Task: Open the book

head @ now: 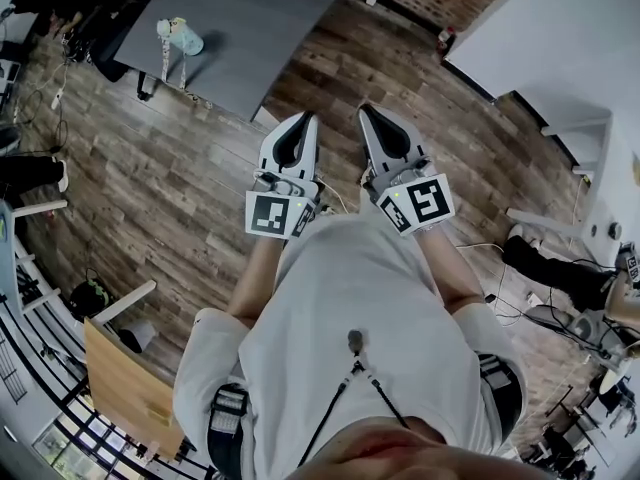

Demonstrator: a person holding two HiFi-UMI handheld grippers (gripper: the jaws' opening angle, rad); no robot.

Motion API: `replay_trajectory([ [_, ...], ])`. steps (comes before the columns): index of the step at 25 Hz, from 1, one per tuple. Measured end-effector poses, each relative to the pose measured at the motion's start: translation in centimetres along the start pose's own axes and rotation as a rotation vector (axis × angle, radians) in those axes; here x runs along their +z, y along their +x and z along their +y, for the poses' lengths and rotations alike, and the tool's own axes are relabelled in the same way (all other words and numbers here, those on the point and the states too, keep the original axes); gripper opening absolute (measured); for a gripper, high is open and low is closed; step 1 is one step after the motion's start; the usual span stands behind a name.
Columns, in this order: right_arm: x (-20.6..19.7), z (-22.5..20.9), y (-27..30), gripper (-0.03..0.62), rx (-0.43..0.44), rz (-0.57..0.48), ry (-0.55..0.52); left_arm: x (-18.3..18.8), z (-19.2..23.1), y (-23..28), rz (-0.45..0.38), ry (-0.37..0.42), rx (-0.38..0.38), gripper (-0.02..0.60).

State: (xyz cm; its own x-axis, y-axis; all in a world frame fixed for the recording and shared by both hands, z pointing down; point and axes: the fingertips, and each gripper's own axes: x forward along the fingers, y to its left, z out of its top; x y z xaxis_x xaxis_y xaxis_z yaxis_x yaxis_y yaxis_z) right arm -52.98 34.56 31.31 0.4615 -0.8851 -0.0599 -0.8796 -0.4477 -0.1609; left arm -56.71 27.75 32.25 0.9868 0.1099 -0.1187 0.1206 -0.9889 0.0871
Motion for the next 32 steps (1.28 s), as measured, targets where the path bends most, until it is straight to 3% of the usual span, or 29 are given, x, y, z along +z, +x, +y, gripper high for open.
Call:
replay_trajectory([
  [14,2.8,-12.6,7.6,0.038,0.014,0.0,-0.005,-0.7,2.9,14.0,-0.003,0.003,0.05,0.023],
  [32,5.6,-30.0,12.8,0.038,0.12,-0.044,0.001,-3.2,0.6,31.9,0.004,0.035,0.128,0.023],
])
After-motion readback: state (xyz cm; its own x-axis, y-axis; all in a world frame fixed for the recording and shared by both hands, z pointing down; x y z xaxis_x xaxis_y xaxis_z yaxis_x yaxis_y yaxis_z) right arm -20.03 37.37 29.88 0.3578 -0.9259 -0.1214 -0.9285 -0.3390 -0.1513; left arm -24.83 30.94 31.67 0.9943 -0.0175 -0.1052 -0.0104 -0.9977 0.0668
